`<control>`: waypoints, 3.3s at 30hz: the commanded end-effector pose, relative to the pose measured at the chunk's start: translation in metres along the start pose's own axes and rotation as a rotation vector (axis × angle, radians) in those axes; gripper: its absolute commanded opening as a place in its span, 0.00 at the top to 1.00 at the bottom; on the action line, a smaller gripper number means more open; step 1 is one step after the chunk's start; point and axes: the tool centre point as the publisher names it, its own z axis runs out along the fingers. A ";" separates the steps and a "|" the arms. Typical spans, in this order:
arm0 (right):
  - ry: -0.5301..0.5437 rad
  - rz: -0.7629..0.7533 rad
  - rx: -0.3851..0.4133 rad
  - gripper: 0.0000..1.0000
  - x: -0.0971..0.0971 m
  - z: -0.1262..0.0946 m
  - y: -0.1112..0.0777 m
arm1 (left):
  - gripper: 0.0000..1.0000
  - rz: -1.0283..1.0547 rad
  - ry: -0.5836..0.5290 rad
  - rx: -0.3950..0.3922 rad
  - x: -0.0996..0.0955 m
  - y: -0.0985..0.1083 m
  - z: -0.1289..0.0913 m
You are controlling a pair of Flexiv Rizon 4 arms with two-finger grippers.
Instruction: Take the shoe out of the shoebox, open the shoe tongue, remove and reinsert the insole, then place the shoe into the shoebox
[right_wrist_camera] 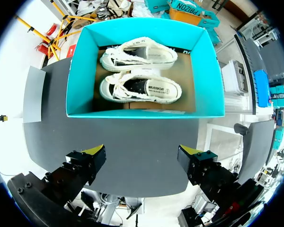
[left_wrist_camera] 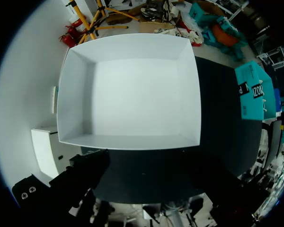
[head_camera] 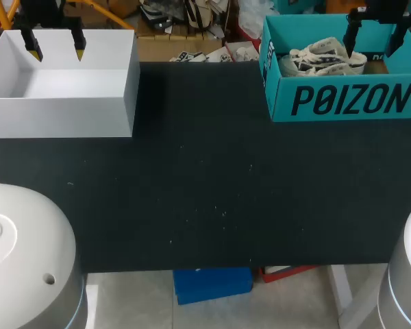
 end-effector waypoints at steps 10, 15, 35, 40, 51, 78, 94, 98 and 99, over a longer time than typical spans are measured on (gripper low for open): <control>0.000 0.000 0.000 0.00 0.000 0.000 0.000 | 0.00 -0.002 -0.004 -0.002 0.001 0.001 -0.001; 0.000 0.000 0.000 0.00 0.000 0.000 0.000 | 0.00 -0.002 -0.004 -0.002 0.001 0.001 -0.001; -0.109 -0.733 -0.146 0.00 0.000 -0.017 -0.007 | 0.00 -0.002 -0.004 -0.002 0.001 0.001 -0.001; -0.109 -0.733 -0.146 0.00 0.000 -0.017 -0.007 | 0.00 -0.002 -0.004 -0.002 0.001 0.001 -0.001; -0.015 -0.976 -0.142 0.00 0.000 -0.010 0.002 | 0.00 -0.002 -0.004 -0.002 0.001 0.001 -0.001; -0.071 -1.388 -0.033 0.43 0.016 0.011 0.063 | 0.00 -0.002 -0.004 -0.002 0.001 0.001 -0.001; -0.051 -1.488 -0.091 0.51 0.007 0.060 0.107 | 0.00 -0.002 -0.004 -0.002 0.001 0.001 -0.001; -0.050 -1.506 -0.086 0.50 0.002 0.072 0.118 | 0.00 -0.002 -0.004 -0.002 0.001 0.001 -0.001; -0.046 -1.511 -0.083 0.48 0.001 0.076 0.121 | 0.00 -0.002 -0.004 -0.002 0.001 0.001 -0.001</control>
